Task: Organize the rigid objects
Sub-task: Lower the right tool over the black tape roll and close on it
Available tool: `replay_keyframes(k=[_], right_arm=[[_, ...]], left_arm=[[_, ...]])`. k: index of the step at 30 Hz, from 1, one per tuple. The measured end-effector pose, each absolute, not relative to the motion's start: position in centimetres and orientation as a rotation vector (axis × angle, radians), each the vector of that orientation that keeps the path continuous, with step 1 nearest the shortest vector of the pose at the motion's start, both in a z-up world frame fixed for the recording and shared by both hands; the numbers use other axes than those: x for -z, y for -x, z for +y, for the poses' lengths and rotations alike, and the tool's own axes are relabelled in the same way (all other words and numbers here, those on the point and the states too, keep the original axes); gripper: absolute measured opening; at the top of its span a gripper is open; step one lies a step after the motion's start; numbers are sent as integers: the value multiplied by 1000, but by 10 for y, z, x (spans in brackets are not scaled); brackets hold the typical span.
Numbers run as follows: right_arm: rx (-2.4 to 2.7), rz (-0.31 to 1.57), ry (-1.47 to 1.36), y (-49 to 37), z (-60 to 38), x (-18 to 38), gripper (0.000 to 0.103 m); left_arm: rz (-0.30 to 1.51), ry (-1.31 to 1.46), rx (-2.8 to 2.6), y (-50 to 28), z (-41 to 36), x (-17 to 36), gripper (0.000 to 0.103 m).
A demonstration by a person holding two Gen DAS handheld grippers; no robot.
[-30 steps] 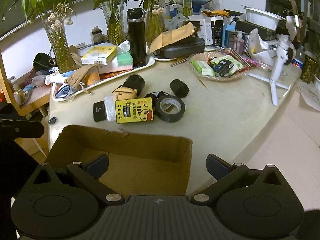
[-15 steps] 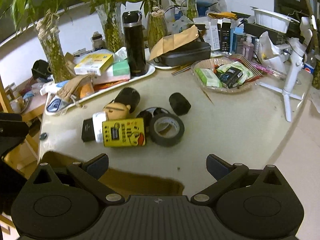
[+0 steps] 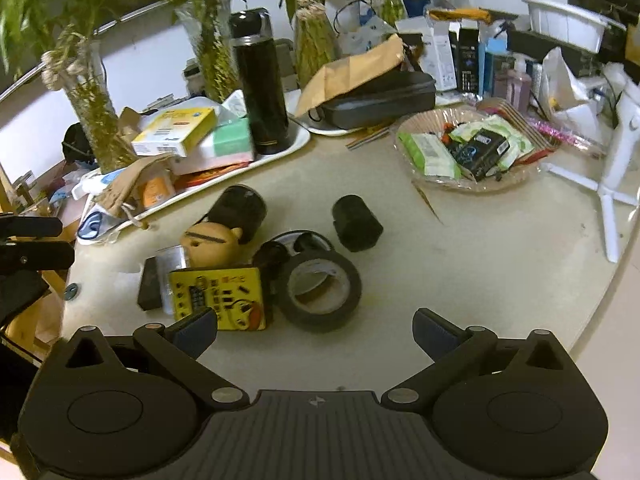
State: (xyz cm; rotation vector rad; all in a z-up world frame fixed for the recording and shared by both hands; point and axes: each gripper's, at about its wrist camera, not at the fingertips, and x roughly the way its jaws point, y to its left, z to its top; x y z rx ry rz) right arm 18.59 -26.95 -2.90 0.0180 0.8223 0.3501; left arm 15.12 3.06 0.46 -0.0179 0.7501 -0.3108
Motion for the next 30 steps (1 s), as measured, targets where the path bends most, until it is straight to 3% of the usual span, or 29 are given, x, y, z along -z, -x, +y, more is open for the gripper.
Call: replay_keyframes(k=[15, 19, 30], right_arm=[[-496, 859, 190, -230, -248, 59, 102], [-510, 890, 216, -242, -244, 67, 92], [-522, 942, 236, -262, -236, 81, 88]], left_arm=[[815, 143, 191, -167, 63, 18, 103], [841, 170, 204, -170, 63, 20, 103], [844, 71, 181, -171, 52, 22, 103]])
